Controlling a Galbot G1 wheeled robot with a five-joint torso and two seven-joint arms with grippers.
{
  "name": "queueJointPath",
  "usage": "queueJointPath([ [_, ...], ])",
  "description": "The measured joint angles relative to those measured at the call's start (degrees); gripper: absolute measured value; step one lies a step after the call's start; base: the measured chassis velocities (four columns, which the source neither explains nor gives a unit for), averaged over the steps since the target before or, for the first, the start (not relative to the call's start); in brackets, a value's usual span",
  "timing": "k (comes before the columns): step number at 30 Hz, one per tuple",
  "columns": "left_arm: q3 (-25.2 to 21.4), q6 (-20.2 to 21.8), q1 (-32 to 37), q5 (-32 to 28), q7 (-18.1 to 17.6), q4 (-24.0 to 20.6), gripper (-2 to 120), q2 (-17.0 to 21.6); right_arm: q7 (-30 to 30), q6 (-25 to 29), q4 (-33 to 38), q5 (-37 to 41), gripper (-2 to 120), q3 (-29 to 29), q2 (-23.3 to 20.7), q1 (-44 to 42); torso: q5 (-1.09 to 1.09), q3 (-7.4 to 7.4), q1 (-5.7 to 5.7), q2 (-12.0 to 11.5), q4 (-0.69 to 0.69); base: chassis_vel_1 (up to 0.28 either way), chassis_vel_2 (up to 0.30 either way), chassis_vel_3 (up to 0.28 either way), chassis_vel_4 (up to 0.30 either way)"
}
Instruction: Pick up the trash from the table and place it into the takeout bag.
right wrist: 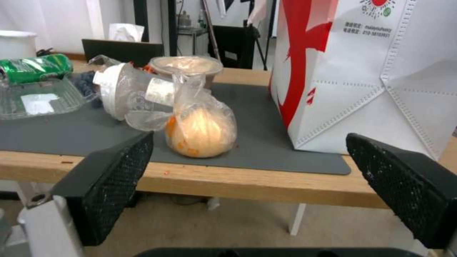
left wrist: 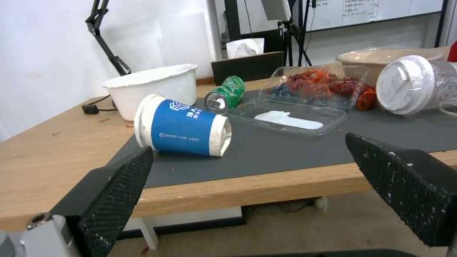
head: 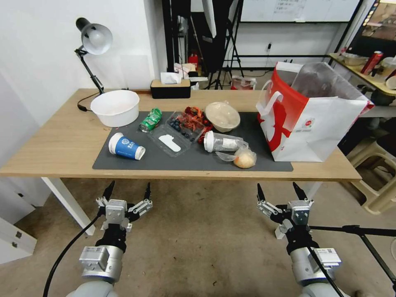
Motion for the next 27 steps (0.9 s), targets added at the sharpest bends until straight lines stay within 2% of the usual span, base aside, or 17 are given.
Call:
queueJointPath([
  [27,0.0,0.2,-0.14,-0.13,0.02,0.0,100,-0.02,0.06,-0.71,0.13,0.23,100,0.06,0.0,0.3,0.0,0.0,0.0,0.0,-0.01,0.0,0.0,0.0,0.0],
])
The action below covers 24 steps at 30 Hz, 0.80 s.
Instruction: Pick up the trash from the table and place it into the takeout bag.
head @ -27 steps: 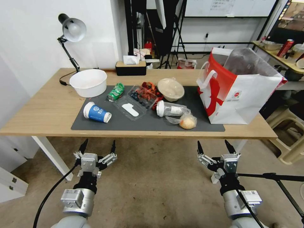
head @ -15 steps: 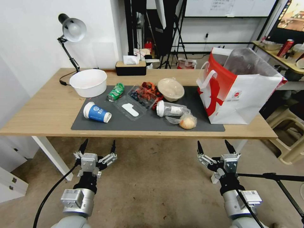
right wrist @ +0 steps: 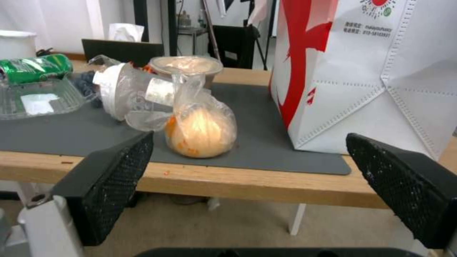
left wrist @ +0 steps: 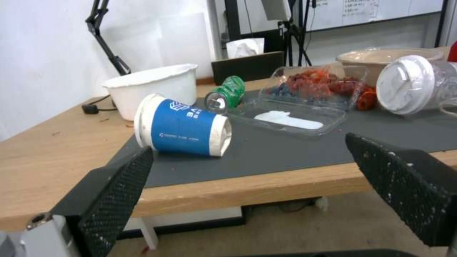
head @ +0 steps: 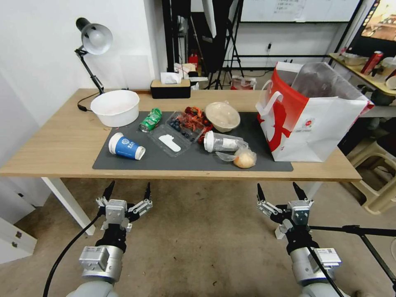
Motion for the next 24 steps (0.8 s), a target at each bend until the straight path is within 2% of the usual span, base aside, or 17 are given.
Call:
queueJointPath([
  [3,0.02,4.11,-1.82,-2.0,0.48,-0.36,100,-0.59,0.47,-2.79,0.64,1.25,100,0.67,-0.03,1.28,0.0,0.0,0.0,0.0,0.01,0.0,0.0,0.0,0.0],
  [4,0.02,4.11,-1.82,-2.0,0.48,-0.36,100,-0.59,0.47,-2.79,0.64,1.25,100,0.67,-0.03,1.28,0.0,0.0,0.0,0.0,0.01,0.0,0.0,0.0,0.0],
  [6,0.06,9.46,-4.12,-4.55,1.11,-1.03,100,-1.43,1.41,-7.49,1.85,3.43,100,2.01,-0.15,3.47,0.0,0.0,0.0,0.0,0.01,0.0,0.0,0.0,0.0],
  [7,0.06,9.46,-4.12,-4.55,1.11,-1.03,100,-1.43,1.41,-7.49,1.85,3.43,100,2.01,-0.15,3.47,0.0,0.0,0.0,0.0,0.01,0.0,0.0,0.0,0.0],
  [9,0.11,13.72,-5.98,-6.61,1.64,-1.57,100,-2.06,2.27,-11.79,2.91,5.44,100,3.22,-0.26,5.45,0.0,0.0,0.0,-0.01,0.01,0.0,0.0,0.0,0.0],
  [10,0.11,13.72,-5.98,-6.61,1.64,-1.57,100,-2.06,2.27,-11.79,2.91,5.44,100,3.22,-0.26,5.45,0.0,0.0,0.0,-0.01,0.01,0.0,0.0,0.0,0.0],
  [12,0.21,18.17,-8.36,-9.49,2.26,-2.0,100,-2.73,3.28,-16.93,4.22,7.8,100,4.56,-0.4,7.81,0.0,0.0,0.0,0.0,0.01,0.0,0.0,0.0,0.0],
  [14,0.27,18.44,-8.79,-10.14,2.39,-2.0,100,-2.75,3.6,-18.49,4.61,8.52,100,5.02,-0.42,8.52,0.0,0.0,0.01,0.0,0.0,0.0,0.0,0.0,0.0],
  [16,0.27,17.97,-9.25,-10.77,2.53,-1.49,100,-2.68,4.39,-22.5,5.63,10.36,100,6.17,-0.55,10.4,0.0,0.0,0.0,-0.01,0.02,0.0,0.0,0.0,0.0],
  [24,0.25,15.45,-9.28,-10.66,2.72,-0.45,100,-2.55,4.56,-23.07,5.72,10.88,100,6.28,-0.64,10.75,0.0,0.01,0.0,0.0,0.0,0.0,0.0,0.0,0.0],
])
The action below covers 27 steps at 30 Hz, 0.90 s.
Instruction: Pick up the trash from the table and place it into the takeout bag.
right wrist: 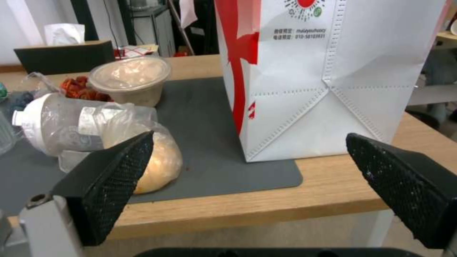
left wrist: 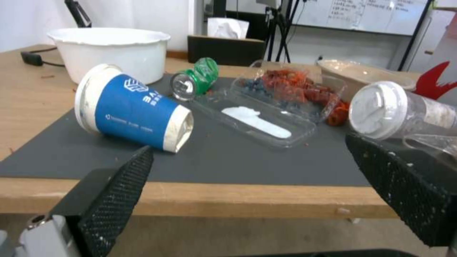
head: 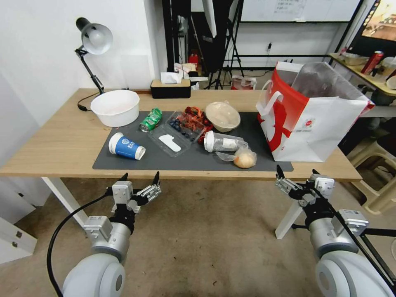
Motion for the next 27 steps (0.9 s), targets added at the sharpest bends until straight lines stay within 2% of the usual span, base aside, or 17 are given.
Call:
queueJointPath([
  [2,0.01,-0.72,0.07,0.26,0.23,0.22,100,-0.12,0.27,1.56,-1.09,1.53,100,-0.61,-0.73,0.79,-0.02,0.0,0.0,0.0,-0.02,0.0,0.0,0.0,0.0],
  [3,0.01,-1.06,0.15,0.39,0.4,0.3,100,-0.19,0.59,5.04,-3.41,3.89,100,-2.08,-2.05,2.06,0.0,0.0,-0.02,0.0,0.02,0.0,0.0,0.0,0.0],
  [5,0.0,-1.39,0.25,0.48,0.5,0.37,100,-0.27,0.74,7.03,-4.7,5.24,100,-2.91,-2.75,2.73,0.03,0.0,-0.01,0.0,0.05,0.0,0.0,0.0,0.0],
  [6,-0.03,-1.66,0.26,0.57,0.59,0.5,100,-0.33,0.72,8.3,-6.03,6.21,100,-3.8,-3.64,3.57,-0.02,-0.01,-0.02,0.0,-0.02,0.0,0.0,0.0,0.0],
  [8,-0.03,-1.73,0.26,0.59,0.63,0.54,100,-0.35,0.69,8.49,-6.31,6.38,100,-4.01,-3.85,3.79,-0.03,-0.01,-0.02,0.0,-0.02,0.0,0.0,0.0,0.0],
  [9,-0.06,-2.29,0.33,0.7,0.88,0.65,100,-0.47,0.04,9.76,-8.62,7.9,100,-5.76,-5.61,5.45,0.04,0.0,-0.02,0.0,0.03,0.0,0.0,0.0,0.0],
  [10,-0.06,-2.56,0.38,0.75,1.04,0.75,100,-0.52,-0.34,10.23,-9.44,8.5,100,-6.34,-6.26,5.99,-0.03,-0.01,-0.02,0.0,0.02,0.0,0.0,0.0,0.0],
  [27,-0.35,-4.84,1.06,1.99,1.94,1.69,100,-1.98,-1.5,9.58,-21.08,12.5,100,-12.52,-13.05,15.61,0.0,0.0,0.0,0.0,0.01,0.0,0.0,0.0,0.0],
])
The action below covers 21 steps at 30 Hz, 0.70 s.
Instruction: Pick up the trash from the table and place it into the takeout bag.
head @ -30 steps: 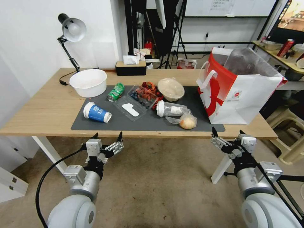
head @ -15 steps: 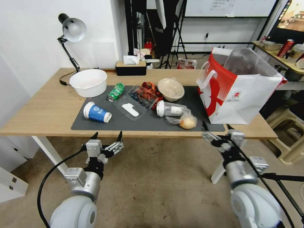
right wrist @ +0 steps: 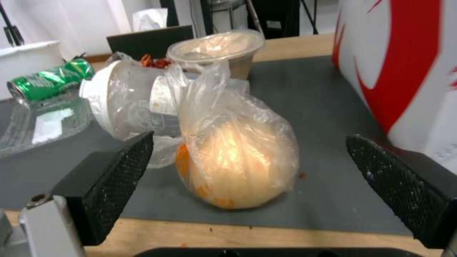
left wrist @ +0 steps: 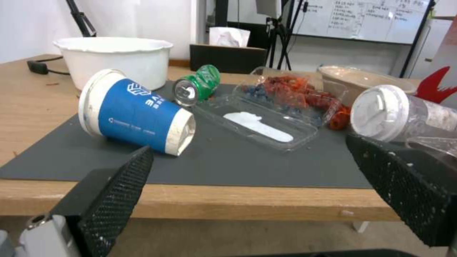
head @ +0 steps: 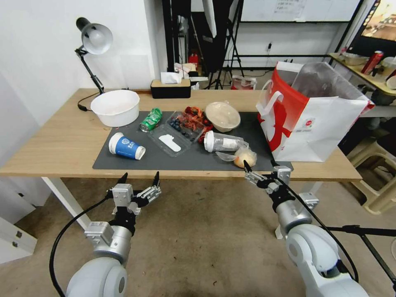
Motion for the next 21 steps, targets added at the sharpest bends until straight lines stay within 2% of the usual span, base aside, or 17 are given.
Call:
queueJointPath([
  [6,-0.12,-0.64,0.14,0.39,0.0,0.27,100,-0.48,0.28,-0.83,-2.42,0.22,96,-1.45,-1.01,2.87,0.0,0.0,0.0,0.0,0.0,0.0,0.0,0.0,0.0],
  [12,-0.55,-1.45,0.35,0.61,-0.09,0.7,100,-0.7,1.06,-2.14,-5.41,0.13,75,-2.98,-1.43,5.59,0.0,0.0,0.0,0.0,0.0,0.0,0.0,0.0,0.0],
  [13,-0.55,-1.45,0.35,0.61,-0.09,0.7,100,-0.7,1.06,-2.14,-5.41,0.13,75,-2.98,-1.43,5.59,0.0,0.0,0.0,0.0,0.0,0.0,0.0,0.0,0.0],
  [16,-0.57,-1.84,0.52,0.81,-0.14,0.89,100,-0.81,1.49,-3.7,-6.3,-0.07,61,-3.53,-1.41,6.23,-0.01,0.0,0.0,0.0,0.0,0.0,0.0,0.0,0.0],
  [17,-0.57,-1.84,0.52,0.81,-0.14,0.89,100,-0.81,1.49,-3.7,-6.3,-0.07,61,-3.53,-1.41,6.23,-0.01,0.0,0.0,0.0,0.0,0.0,0.0,0.0,0.0],
  [21,-0.55,-2.51,0.71,1.25,-0.16,1.15,100,-0.93,2.25,-5.29,-6.85,-0.58,46,-4.1,-1.19,6.69,-0.01,-0.01,0.0,0.0,0.0,0.0,0.0,0.0,0.0],
])
